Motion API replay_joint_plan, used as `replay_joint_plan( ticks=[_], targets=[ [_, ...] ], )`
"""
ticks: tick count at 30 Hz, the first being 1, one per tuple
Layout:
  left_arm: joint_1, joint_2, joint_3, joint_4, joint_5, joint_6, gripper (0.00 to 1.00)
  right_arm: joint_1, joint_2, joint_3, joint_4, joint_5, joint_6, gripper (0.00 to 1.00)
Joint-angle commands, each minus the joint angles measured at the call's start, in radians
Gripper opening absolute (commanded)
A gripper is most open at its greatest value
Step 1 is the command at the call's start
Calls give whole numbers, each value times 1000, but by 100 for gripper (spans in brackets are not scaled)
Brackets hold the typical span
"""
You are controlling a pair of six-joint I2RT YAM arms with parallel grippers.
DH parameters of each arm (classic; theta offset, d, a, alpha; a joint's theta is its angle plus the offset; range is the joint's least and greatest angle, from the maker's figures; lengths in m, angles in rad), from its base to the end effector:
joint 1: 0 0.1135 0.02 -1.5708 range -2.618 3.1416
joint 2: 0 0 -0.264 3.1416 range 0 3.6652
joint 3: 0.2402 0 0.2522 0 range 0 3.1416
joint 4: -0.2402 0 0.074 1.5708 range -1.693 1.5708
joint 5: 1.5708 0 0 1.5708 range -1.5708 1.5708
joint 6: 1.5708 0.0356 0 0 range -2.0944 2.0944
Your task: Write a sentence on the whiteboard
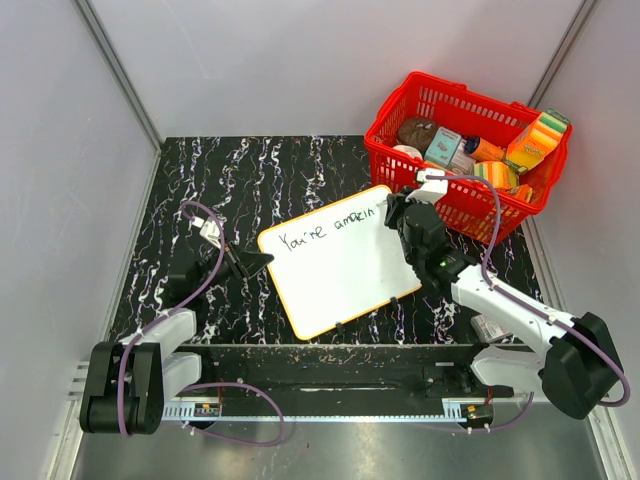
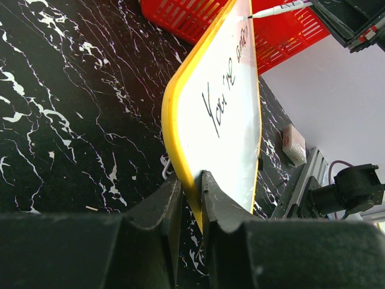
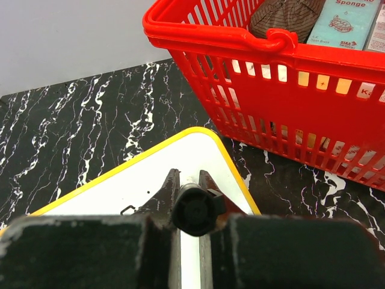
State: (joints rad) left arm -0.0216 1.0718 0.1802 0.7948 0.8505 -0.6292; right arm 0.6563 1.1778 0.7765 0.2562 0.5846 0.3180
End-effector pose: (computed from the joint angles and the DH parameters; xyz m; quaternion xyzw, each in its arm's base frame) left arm 0.1906 -0.0309 0.1830 0.0628 0.7266 -0.4852 0.4824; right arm 0.2262 0.1494 0.3019 0.0638 0.7458 0.1005 0.6554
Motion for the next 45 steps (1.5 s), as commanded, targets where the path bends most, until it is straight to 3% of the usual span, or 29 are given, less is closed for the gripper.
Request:
replay_joint_plan(
  ticks=[1, 24, 45],
  targets=[
    [-5, -18, -10, 26, 1, 68, 0, -9, 14, 43, 22, 14, 0, 0],
    [-5, -19, -11, 24, -1, 71, 0, -9, -33, -19, -24, -69, 27, 0],
    [-5, -16, -10, 26, -1, 69, 0, -12, -33, -25, -54, -11, 24, 0]
  ],
)
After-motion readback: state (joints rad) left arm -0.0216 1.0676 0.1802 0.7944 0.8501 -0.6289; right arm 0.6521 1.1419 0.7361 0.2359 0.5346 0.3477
